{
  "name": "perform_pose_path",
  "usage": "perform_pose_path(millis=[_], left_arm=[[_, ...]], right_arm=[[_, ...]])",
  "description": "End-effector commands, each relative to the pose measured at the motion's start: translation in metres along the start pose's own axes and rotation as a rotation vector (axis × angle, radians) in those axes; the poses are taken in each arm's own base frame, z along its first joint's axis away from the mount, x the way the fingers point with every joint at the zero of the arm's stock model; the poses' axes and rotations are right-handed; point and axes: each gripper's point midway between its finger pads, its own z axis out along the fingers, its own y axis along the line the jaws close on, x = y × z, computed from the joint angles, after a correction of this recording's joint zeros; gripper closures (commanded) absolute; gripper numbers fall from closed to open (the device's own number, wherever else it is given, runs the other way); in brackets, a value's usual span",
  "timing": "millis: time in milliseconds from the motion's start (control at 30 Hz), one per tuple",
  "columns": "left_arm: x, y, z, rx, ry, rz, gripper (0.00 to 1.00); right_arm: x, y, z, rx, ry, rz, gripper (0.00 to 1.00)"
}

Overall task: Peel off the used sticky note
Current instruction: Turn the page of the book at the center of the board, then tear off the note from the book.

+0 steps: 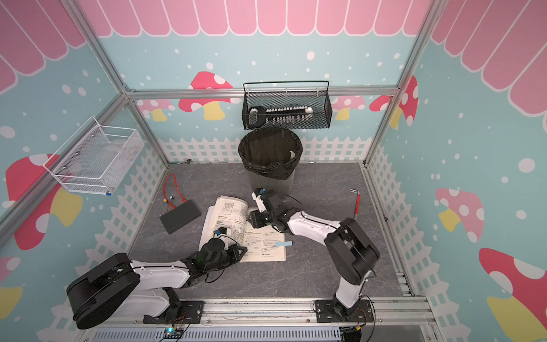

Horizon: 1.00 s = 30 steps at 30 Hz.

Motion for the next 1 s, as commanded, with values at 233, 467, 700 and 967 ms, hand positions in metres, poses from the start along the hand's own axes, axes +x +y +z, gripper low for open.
perform_pose_path(millis=[233,467,700,967], left_arm=[[0.006,0.026,0.007,-0.129,0.024,0.023,1.0],[0.004,0.023,0.01,-0.131,0.029,0.028,1.0],[0.003,0.023,0.013,-0.139,0.031,0.03,1.0],[0.005,0.024,0.017,-0.147,0.04,0.037,1.0]], right_arm=[[0.105,-0.067,-0.068,0.171,-0.014,0.235,0.31],[0.121,-0.093,-0.08,0.217,-0.067,0.311,0.3],[0.119,-0.095,-0.063,0.181,-0.081,0.321,0.38],[0.1,-0.089,-0.054,0.153,-0.095,0.295,0.73]])
